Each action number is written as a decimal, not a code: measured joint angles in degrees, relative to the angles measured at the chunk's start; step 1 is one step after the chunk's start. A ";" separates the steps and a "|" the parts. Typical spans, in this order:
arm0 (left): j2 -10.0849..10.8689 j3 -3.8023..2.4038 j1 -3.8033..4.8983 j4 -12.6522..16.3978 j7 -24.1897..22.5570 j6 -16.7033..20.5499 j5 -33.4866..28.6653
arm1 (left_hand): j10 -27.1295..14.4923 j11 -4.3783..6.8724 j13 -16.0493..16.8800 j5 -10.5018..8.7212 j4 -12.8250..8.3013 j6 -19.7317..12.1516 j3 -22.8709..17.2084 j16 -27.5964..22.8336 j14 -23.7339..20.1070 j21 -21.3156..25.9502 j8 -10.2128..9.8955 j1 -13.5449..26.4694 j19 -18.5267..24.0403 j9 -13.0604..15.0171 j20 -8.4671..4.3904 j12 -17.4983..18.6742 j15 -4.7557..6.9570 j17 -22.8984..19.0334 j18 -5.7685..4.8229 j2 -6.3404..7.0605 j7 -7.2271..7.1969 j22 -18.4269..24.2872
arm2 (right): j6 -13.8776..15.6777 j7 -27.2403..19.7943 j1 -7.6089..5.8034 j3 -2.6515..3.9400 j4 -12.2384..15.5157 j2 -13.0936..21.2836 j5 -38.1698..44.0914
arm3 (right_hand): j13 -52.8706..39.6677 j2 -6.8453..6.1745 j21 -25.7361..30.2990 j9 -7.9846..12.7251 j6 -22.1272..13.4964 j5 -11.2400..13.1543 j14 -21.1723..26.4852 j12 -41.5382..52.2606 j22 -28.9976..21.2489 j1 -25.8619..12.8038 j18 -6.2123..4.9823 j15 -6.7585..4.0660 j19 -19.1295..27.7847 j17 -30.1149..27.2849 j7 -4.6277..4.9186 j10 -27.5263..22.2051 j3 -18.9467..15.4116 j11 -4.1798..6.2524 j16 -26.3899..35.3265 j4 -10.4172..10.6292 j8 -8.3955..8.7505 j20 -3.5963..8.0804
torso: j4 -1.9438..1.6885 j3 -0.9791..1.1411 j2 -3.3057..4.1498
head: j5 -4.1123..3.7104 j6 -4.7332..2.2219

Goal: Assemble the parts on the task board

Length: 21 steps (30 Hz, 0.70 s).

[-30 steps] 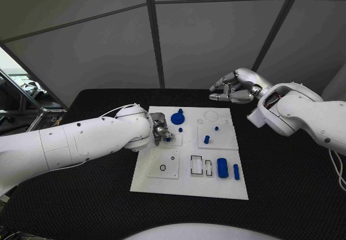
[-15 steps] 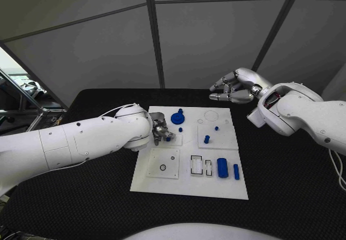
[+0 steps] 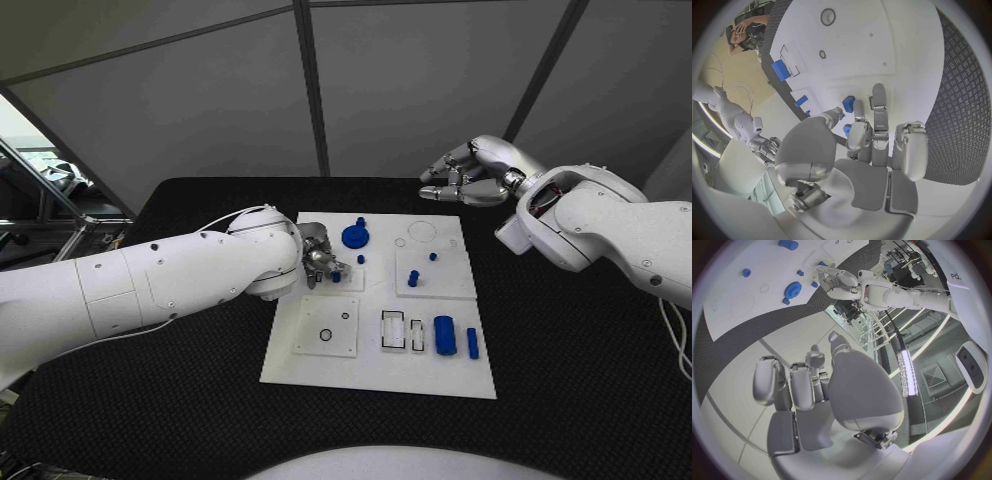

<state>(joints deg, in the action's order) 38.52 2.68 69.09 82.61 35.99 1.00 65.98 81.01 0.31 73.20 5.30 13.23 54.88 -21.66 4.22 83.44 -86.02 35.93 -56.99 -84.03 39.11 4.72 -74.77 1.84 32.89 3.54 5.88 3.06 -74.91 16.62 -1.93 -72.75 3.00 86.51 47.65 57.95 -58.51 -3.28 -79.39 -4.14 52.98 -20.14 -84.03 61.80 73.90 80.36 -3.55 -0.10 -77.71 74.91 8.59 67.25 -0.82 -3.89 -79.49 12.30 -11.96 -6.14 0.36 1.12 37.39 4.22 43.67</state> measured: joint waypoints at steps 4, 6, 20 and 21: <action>0.10 -0.55 0.00 0.04 0.00 -0.02 -0.07 | 0.00 0.00 0.00 0.00 0.90 0.00 2.00 0.00 0.00 0.00 -0.21 0.17 0.00 0.00 0.00 0.00 0.00 0.06 0.00 0.17 0.00 0.00 | 0.00 0.00 0.00 0.00 0.02 0.05 0.00 | 0.00 0.00 0.00 0.00 0.00 0.00 0.00 0.00 0.00 0.00 0.00 0.00 0.00 0.00 0.00 0.00 0.00 0.00 0.00 0.00 0.00 0.00 | 0.00 0.02 0.00 | 0.00 -0.01; 0.17 -0.78 0.02 0.12 0.00 -0.04 -0.14 | 0.00 0.00 0.00 0.00 1.32 0.00 2.73 0.00 0.00 0.00 -0.21 0.22 0.00 0.06 0.00 0.00 0.00 0.06 0.00 0.22 0.00 0.00 | 0.00 0.00 0.00 0.00 0.02 0.07 0.00 | 0.00 0.00 0.00 0.00 0.00 0.00 0.00 0.00 0.00 0.00 0.00 0.00 0.00 0.00 0.00 0.00 0.00 0.00 0.00 0.00 0.00 0.00 | 0.00 0.02 -0.01 | 0.00 -0.04; 2.08 -4.64 0.11 2.00 0.26 -1.58 -0.48 | 0.00 0.00 -0.55 0.00 1.70 0.00 5.33 0.00 0.00 0.15 -0.48 -0.56 0.00 0.12 0.00 0.35 0.00 0.10 0.00 0.10 0.00 0.00 | 0.01 -0.01 0.00 0.00 -0.13 0.10 0.00 | -0.01 0.00 0.00 0.00 0.00 0.00 0.00 0.00 0.01 0.00 0.00 0.00 0.00 0.00 0.00 0.00 0.00 0.00 0.00 0.00 0.00 0.00 | -0.06 0.03 -0.03 | 0.16 -0.21; 2.37 -4.96 0.23 2.16 0.38 -1.99 -0.50 | -0.19 -0.12 -0.90 0.00 1.63 -0.02 5.75 0.00 0.00 0.55 -0.80 -1.40 0.00 0.12 0.00 0.80 0.00 0.10 0.00 0.11 0.02 0.00 | 0.01 -0.02 0.00 0.00 -0.15 0.11 0.00 | -0.01 0.00 0.00 -0.01 0.00 0.00 0.00 0.00 0.01 0.00 0.00 0.00 0.00 0.00 0.00 0.00 0.00 0.00 0.00 0.00 0.00 0.00 | -0.06 0.03 -0.04 | 0.17 -0.22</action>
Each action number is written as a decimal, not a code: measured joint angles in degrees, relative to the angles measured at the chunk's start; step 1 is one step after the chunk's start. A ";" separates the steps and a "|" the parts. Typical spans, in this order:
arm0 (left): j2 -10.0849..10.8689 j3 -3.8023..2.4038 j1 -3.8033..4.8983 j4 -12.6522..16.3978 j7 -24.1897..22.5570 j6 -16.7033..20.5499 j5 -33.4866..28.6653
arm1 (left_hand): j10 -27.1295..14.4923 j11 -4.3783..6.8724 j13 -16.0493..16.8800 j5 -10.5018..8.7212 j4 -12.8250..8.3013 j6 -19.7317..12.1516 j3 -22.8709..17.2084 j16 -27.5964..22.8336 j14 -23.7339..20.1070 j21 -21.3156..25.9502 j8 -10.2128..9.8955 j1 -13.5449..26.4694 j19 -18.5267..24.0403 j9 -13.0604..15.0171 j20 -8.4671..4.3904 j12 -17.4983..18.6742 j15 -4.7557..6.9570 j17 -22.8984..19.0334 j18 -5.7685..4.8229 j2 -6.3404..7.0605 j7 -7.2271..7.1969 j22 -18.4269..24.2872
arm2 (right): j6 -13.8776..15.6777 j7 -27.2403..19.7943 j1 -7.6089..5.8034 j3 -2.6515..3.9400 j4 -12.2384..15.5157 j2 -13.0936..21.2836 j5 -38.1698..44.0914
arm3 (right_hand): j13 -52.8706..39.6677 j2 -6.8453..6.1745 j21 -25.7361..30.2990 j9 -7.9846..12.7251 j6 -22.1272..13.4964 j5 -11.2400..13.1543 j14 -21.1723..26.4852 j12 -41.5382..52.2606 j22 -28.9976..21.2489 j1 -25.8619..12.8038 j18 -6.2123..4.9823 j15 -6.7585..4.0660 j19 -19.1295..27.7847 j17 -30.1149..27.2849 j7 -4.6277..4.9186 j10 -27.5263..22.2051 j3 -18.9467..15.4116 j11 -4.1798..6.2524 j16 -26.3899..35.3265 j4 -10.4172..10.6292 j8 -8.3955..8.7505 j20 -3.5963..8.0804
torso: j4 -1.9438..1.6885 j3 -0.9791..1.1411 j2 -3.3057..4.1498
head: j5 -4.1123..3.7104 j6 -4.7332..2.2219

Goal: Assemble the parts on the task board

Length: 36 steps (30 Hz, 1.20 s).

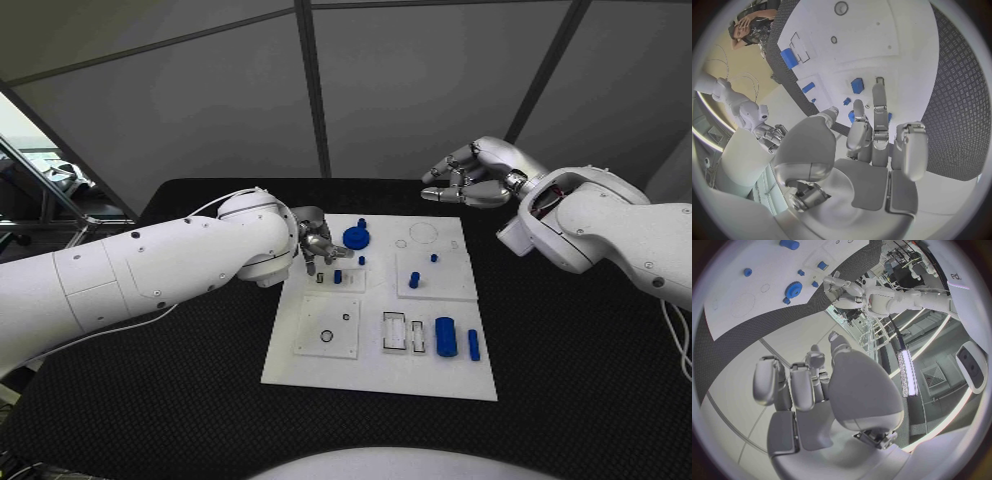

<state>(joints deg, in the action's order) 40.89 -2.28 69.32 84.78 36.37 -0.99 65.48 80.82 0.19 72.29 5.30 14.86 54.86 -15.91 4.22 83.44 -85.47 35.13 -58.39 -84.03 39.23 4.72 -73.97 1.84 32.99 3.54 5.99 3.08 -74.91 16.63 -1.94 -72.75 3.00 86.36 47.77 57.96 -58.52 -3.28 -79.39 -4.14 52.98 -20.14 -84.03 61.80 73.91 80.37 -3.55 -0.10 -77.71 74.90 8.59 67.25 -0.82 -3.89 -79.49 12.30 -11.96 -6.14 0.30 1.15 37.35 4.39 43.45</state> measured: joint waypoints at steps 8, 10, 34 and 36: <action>-0.49 -1.18 4.12 -5.01 0.74 -4.96 -1.04 | -4.49 -1.48 -5.58 0.00 0.10 -3.54 3.40 0.00 -0.20 3.62 -3.74 -4.13 0.97 -1.94 0.31 5.49 -0.43 -0.01 0.00 -0.34 2.08 0.00 | 0.00 0.00 0.00 0.00 -0.31 -0.06 0.00 | 0.00 0.00 0.00 0.00 0.00 0.00 0.00 0.00 0.00 0.00 0.00 0.00 0.00 0.00 0.00 0.00 0.00 0.00 0.00 0.00 0.00 0.00 | 0.00 0.00 0.00 | -0.05 -0.32; -1.40 -1.21 5.04 -7.74 0.73 -5.92 -1.59 | -5.95 -1.83 -7.05 0.00 0.36 -4.13 4.47 -0.25 -0.74 5.12 -4.30 -4.97 2.20 -2.47 0.52 6.86 -0.97 -0.02 0.00 -0.56 2.47 0.00 | 0.00 0.00 0.00 0.00 -0.35 -0.15 0.00 | 0.00 0.00 0.00 0.00 0.00 0.00 0.00 0.00 0.00 0.00 0.00 0.00 0.00 0.00 0.00 0.00 0.00 0.00 0.00 0.00 0.00 0.00 | 0.02 0.00 0.01 | -0.02 -0.41; -9.09 2.74 5.94 -23.93 -0.65 -13.74 -5.11 | -4.30 -1.54 -4.21 0.00 1.65 -3.77 7.61 -0.24 -0.70 3.56 -3.97 -5.40 0.70 -2.93 0.51 3.66 -0.91 -0.05 0.02 -1.18 2.12 0.00 | -0.02 0.00 0.00 0.00 -0.52 -0.61 0.00 | 0.09 0.00 0.00 -0.01 0.00 0.00 0.00 0.00 -0.09 0.00 0.00 0.00 0.00 0.03 0.00 0.00 -0.27 0.00 0.19 0.27 0.00 0.00 | 0.07 -0.06 0.13 | 0.48 -0.10; -9.52 2.76 5.86 -24.45 -0.92 -13.74 -5.11 | -4.30 -1.54 -4.06 0.00 1.65 -3.77 7.92 -0.24 -0.70 3.56 -3.98 -5.40 0.70 -3.00 0.51 3.43 -0.92 -0.05 0.02 -1.18 2.12 0.00 | -0.02 0.00 0.00 0.00 -0.53 -0.67 0.00 | 0.11 0.00 0.00 -0.01 0.00 0.00 0.00 0.00 -0.09 0.00 0.00 0.00 0.00 0.03 0.00 0.00 -0.26 0.00 0.27 0.26 0.00 0.00 | 0.07 -0.05 0.10 | 0.48 -0.08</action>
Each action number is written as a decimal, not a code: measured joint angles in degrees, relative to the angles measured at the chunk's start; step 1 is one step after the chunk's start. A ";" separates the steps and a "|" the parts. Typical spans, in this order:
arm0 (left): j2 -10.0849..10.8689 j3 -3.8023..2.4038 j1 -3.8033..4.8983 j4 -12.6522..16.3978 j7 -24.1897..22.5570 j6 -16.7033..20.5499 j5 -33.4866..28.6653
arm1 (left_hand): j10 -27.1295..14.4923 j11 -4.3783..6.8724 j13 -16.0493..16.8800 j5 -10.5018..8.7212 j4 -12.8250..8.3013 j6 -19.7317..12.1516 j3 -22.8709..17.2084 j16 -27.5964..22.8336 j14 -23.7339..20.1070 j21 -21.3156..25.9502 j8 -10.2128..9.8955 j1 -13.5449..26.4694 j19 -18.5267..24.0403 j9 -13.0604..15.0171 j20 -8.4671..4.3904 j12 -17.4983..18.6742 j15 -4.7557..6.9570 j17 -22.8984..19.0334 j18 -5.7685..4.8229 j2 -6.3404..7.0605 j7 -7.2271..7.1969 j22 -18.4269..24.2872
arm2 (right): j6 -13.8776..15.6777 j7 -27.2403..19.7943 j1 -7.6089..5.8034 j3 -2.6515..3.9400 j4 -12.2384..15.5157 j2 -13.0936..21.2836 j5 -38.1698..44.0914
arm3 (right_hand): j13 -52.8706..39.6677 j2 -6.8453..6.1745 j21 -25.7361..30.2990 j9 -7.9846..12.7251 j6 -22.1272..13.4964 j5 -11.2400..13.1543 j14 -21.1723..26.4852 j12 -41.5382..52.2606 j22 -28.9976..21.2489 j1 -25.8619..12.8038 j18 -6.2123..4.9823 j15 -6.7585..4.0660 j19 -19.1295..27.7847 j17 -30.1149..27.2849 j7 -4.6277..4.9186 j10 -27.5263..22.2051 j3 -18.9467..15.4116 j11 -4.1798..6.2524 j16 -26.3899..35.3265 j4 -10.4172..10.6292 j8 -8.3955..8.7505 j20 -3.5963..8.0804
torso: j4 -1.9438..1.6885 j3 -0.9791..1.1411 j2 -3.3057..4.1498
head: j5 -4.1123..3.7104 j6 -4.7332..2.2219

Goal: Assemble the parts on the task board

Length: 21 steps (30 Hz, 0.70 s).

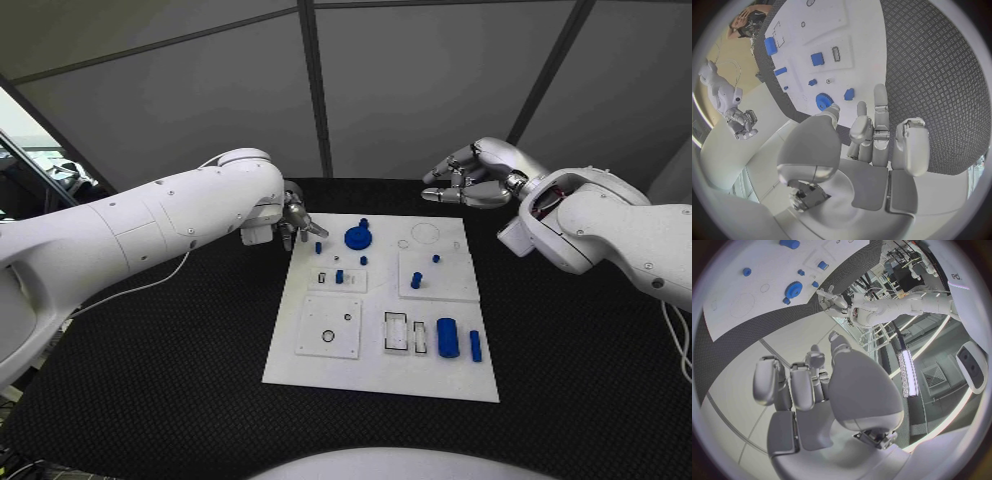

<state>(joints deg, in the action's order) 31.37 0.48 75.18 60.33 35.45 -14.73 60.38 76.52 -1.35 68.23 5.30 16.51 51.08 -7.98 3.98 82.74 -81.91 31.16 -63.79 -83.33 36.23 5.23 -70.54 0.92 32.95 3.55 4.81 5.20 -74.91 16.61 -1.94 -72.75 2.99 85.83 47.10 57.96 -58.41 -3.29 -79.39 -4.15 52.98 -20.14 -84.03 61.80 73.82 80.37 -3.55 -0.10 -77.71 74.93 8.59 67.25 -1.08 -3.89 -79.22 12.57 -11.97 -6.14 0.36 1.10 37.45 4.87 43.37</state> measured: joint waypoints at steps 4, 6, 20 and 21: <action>-0.78 0.04 -0.30 -0.73 -0.51 0.00 0.01 | 0.00 0.00 0.11 0.00 0.00 0.00 0.00 0.00 0.00 -0.23 0.00 -0.02 0.00 0.00 0.00 -0.01 0.00 0.00 0.00 -0.02 0.00 0.00 | 0.00 0.00 0.00 0.00 -0.10 -0.15 0.00 | 0.00 0.00 0.00 0.00 0.00 0.00 0.00 0.00 0.00 0.00 0.00 0.00 0.00 0.00 0.00 0.00 0.00 0.00 0.00 0.00 0.00 0.00 | 0.00 0.02 -0.02 | 0.00 0.04; -1.09 0.05 -0.43 -1.02 -0.71 -0.07 0.01 | 0.00 0.00 0.11 0.00 -0.16 0.22 0.16 0.00 0.00 -0.23 0.00 -0.30 0.00 -0.07 0.00 -0.01 0.00 0.00 0.00 -0.30 -0.22 0.00 | -0.01 -0.01 0.00 0.00 -0.14 -0.19 0.00 | 0.00 0.00 0.00 0.00 0.00 0.00 0.00 0.00 0.00 0.00 0.00 0.00 0.00 0.00 0.00 0.00 0.00 0.00 0.00 0.00 0.00 0.00 | 0.00 0.02 -0.03 | -0.08 0.04; -2.56 0.07 -1.13 -2.91 -1.61 -1.10 0.06 | 0.21 0.21 0.17 0.00 -0.71 0.63 0.71 0.00 0.20 -0.44 0.00 -1.89 -0.20 -0.52 -0.21 -0.25 0.21 -0.01 0.00 -1.89 -0.20 0.00 | -0.06 -0.03 0.00 0.00 -0.35 -0.52 0.00 | -0.01 0.00 0.00 0.00 0.00 -0.29 0.00 0.00 0.01 0.00 0.00 0.00 0.00 -0.01 0.00 0.00 0.00 0.00 0.00 0.00 0.00 0.00 | 0.00 0.04 -0.04 | -0.32 0.12; -2.58 0.07 -1.15 -3.02 -1.64 -1.14 0.07 | 0.21 0.21 0.17 0.00 -0.71 0.63 0.71 0.00 0.20 -0.44 0.00 -2.10 -0.20 -0.57 -0.21 -0.25 0.21 -0.01 0.00 -2.10 -0.20 0.00 | -0.07 -0.04 0.00 0.00 -0.35 -0.53 0.00 | -0.01 0.00 0.00 0.00 0.00 -0.29 0.00 0.00 0.01 0.00 0.00 0.00 0.00 -0.01 0.00 0.00 0.00 0.00 0.00 0.00 0.00 0.00 | 0.00 0.04 -0.04 | -0.31 0.13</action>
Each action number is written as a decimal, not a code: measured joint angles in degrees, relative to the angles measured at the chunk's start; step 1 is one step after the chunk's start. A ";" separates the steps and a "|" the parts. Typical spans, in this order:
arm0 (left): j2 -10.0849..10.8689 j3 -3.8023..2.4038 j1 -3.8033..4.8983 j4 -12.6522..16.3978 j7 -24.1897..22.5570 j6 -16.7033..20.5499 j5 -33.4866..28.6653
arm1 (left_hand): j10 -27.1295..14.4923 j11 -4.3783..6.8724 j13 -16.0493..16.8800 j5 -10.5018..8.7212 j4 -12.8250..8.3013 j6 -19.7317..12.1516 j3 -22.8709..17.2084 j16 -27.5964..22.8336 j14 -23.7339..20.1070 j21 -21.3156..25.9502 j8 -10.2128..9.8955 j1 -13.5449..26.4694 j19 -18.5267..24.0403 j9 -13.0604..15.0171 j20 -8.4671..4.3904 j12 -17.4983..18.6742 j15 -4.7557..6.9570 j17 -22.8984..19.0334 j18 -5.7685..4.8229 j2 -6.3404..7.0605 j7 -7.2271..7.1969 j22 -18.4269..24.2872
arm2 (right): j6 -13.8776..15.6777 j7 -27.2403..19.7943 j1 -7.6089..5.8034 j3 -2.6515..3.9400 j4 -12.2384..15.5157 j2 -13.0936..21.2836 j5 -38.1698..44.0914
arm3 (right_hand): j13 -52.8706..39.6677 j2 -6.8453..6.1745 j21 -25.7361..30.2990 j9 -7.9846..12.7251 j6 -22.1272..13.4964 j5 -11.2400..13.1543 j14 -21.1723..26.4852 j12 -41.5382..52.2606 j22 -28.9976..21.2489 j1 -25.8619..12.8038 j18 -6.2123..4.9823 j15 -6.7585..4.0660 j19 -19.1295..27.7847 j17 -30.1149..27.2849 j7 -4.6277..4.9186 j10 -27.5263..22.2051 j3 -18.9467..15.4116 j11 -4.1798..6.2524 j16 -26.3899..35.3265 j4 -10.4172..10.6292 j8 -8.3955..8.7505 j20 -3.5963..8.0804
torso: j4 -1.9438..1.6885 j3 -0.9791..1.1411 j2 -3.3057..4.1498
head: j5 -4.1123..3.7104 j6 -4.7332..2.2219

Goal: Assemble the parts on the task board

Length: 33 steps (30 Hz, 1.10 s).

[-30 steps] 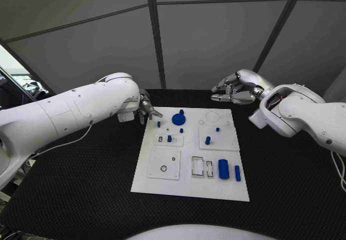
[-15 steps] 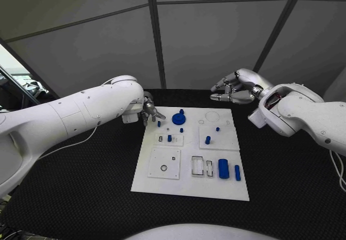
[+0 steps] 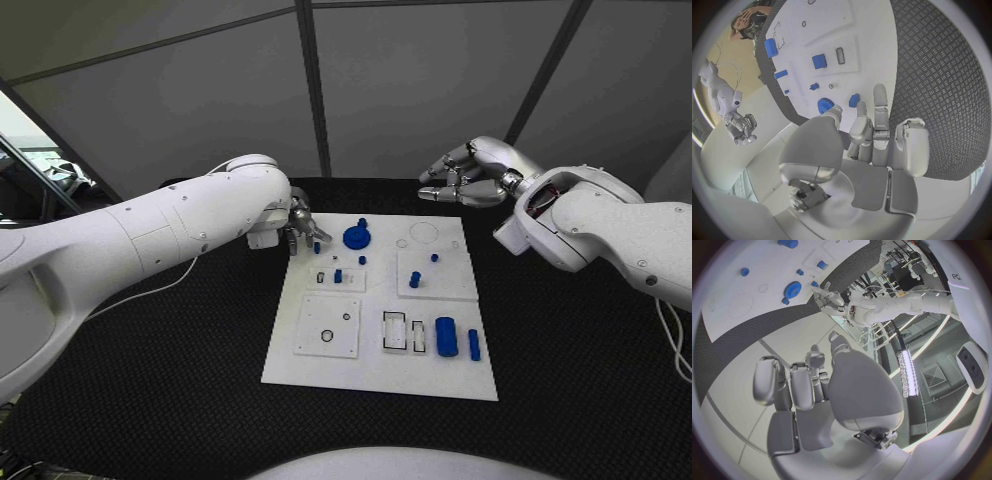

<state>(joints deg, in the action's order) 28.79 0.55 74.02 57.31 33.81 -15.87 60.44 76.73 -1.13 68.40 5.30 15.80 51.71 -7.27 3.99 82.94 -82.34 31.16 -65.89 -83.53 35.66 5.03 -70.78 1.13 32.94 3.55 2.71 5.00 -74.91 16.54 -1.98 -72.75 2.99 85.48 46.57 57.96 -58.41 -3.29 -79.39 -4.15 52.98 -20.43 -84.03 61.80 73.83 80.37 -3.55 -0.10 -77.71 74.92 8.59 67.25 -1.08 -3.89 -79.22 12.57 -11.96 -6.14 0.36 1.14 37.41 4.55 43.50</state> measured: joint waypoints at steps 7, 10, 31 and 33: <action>-0.08 0.00 -0.11 -0.45 -0.22 -0.19 0.09 | 0.00 0.00 -0.01 0.00 -0.16 0.21 0.16 0.00 0.00 0.00 0.00 -1.99 0.00 -0.25 0.00 -0.20 0.00 0.00 0.00 -1.25 -0.21 0.00 | -0.03 -0.01 0.00 0.00 -0.04 -0.06 0.00 | 0.00 0.00 0.00 0.00 0.00 0.00 0.00 0.00 0.00 0.00 0.00 0.00 0.00 0.00 0.00 0.00 0.00 0.00 0.00 0.00 0.00 0.00 | 0.00 0.00 -0.03 | -0.12 0.07; -0.14 0.00 -0.14 -0.47 -0.34 -0.28 0.12 | 0.00 0.00 -0.01 0.00 -0.53 0.21 0.11 0.00 0.00 0.00 0.00 -2.29 0.00 -0.33 0.00 -0.21 0.00 0.00 0.00 -1.53 -0.21 0.00 | -0.04 -0.01 0.00 0.00 -0.06 -0.09 0.00 | 0.00 0.00 0.00 0.00 0.00 0.00 0.00 0.00 0.00 0.00 0.00 0.00 0.00 -0.01 0.00 0.00 0.00 0.00 0.00 0.00 0.00 0.00 | 0.00 0.00 -0.03 | -0.14 0.11; -0.26 0.00 -0.39 -0.39 -1.31 -1.17 0.19 | -0.01 0.00 -0.18 0.22 -1.62 0.41 -0.66 0.00 0.00 0.00 0.00 -5.13 0.01 -0.55 0.00 -0.21 0.00 0.04 0.00 -3.31 -0.41 0.00 | -0.11 -0.02 0.00 0.00 -0.23 -0.25 0.00 | -0.01 0.00 0.00 0.01 0.00 0.00 0.00 0.00 0.00 0.00 0.00 0.00 0.00 -0.01 0.00 0.00 0.00 0.00 0.00 0.00 0.00 0.00 | 0.00 0.03 -0.05 | -0.15 0.32; -0.26 0.00 -0.40 -0.38 -1.41 -1.25 0.19 | 0.00 0.00 -0.19 0.22 -2.01 0.41 -1.05 0.00 0.00 0.00 0.00 -6.01 0.01 -0.60 0.00 -0.21 0.00 0.04 0.00 -3.56 -0.41 0.00 | -0.12 -0.02 0.00 0.00 -0.28 -0.26 0.00 | -0.01 0.00 0.00 0.05 0.00 0.00 0.00 0.00 0.00 0.00 0.00 0.00 0.00 -0.01 0.00 0.00 0.00 0.00 0.00 0.00 0.00 0.00 | -0.01 0.02 -0.05 | -0.19 0.32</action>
<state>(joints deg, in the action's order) 28.54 0.55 73.62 56.92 32.40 -17.12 60.64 76.72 -1.14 68.20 5.52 13.79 52.12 -8.33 3.99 82.93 -82.34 31.15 -71.90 -83.52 35.06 5.03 -71.00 1.13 32.98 3.55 -0.84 4.60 -74.91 16.42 -2.00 -72.74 2.99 85.21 46.31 57.96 -58.42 -3.29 -79.39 -4.10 52.98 -20.43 -84.03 61.80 73.84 80.37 -3.55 -0.10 -77.71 74.91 8.59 67.25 -1.08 -3.89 -79.22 12.57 -11.96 -6.14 0.36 1.16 37.36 4.37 43.82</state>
